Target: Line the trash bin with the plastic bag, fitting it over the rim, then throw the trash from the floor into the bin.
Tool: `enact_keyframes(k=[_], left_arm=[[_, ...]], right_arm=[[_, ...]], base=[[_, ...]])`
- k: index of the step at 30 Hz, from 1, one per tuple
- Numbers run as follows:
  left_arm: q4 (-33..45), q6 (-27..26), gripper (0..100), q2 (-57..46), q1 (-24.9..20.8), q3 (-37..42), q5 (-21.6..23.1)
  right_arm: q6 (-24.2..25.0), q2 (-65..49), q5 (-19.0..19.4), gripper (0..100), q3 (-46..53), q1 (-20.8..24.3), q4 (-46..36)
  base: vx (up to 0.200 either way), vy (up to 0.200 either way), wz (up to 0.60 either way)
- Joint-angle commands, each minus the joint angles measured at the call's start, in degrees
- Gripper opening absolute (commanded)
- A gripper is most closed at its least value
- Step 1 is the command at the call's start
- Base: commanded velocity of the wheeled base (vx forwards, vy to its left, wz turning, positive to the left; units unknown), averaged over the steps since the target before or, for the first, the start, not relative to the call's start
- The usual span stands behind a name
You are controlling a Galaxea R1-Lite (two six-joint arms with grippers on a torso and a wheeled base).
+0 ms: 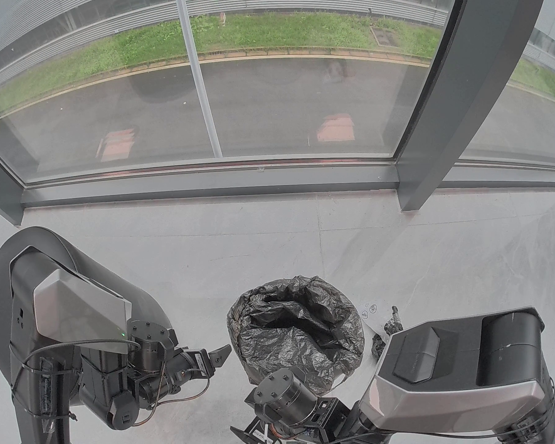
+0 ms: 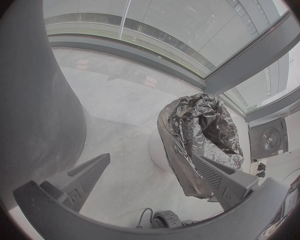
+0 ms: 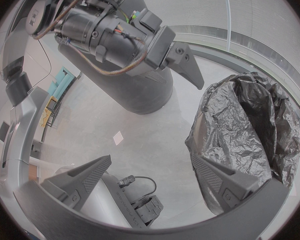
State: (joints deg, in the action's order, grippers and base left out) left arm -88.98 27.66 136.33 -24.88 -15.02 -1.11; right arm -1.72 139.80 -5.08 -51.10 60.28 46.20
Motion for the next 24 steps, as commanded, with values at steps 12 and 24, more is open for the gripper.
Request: enact_keyframes(k=[12,24], left_arm=[[-0.14,0.03,100,0.25,0.01,-0.1,0.05],[-0.14,0.03,100,0.69,0.01,-0.27,0.05]], right_arm=[[5.5,-4.8,-0.01,100,6.98,1.42,4.77],[5.15,0.03,-0.01,100,4.08,-1.04,4.86]], base=[[0.0,0.0,0.0],[0.0,0.0,0.0]])
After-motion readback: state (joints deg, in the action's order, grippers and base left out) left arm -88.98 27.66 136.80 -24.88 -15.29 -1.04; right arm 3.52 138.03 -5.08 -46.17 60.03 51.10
